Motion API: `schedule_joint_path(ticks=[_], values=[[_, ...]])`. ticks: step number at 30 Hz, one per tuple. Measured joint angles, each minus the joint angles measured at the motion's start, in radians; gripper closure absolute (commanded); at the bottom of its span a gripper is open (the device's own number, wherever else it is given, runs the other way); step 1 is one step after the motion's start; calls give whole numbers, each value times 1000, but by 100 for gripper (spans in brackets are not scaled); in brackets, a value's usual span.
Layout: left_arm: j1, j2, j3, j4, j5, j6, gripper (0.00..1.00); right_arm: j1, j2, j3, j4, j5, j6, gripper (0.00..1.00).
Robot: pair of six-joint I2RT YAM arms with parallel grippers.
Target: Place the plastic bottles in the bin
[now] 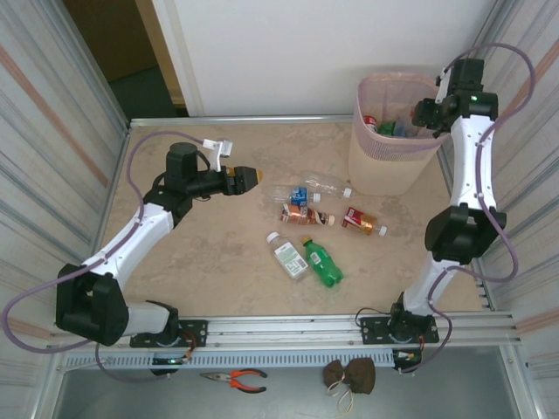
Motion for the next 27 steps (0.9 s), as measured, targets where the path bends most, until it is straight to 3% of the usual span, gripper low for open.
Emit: schedule_joint_path(ticks=[6,16,21,27], values=[[0,28,10,-2,0,-3,17,4,133,105,-36,16,1,49],[-23,109,96,-100,-58,-24,16,48,135,179,-63,6,14,47],[-57,194,173,-200,-169,-124,17,71,62,179,-69,-9,30,46],[-112,323,279,-358,-354,-374,19,87,-106,148,-56,-10,35,45]])
